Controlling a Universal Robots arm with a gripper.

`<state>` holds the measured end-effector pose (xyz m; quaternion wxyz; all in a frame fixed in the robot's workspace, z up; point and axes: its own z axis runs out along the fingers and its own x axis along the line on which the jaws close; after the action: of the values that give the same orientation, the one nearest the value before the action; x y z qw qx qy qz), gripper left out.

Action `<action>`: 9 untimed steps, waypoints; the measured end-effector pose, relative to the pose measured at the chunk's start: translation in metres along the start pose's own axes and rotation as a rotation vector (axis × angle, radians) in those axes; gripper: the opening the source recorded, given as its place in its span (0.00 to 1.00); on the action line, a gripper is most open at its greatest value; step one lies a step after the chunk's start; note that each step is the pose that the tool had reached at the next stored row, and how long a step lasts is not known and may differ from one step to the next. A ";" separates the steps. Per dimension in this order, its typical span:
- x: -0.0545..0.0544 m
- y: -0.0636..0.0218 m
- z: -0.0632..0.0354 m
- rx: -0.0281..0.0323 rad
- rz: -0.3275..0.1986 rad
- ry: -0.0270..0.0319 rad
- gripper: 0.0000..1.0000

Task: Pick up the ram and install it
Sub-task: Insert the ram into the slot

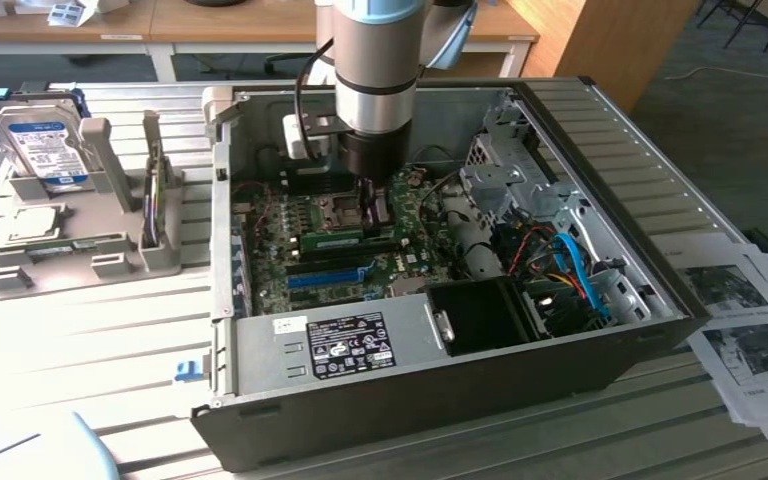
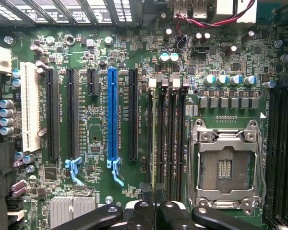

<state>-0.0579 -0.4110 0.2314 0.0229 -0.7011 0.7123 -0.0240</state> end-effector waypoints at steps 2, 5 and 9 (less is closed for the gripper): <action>0.000 0.0000 0.0000 0.0000 0.000 0.0000 0.11; 0.000 0.0000 0.0000 0.0000 0.001 0.0000 0.11; 0.000 0.0000 0.0000 0.0000 0.004 0.0002 0.11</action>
<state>-0.0579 -0.4110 0.2314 0.0229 -0.6996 0.7137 -0.0240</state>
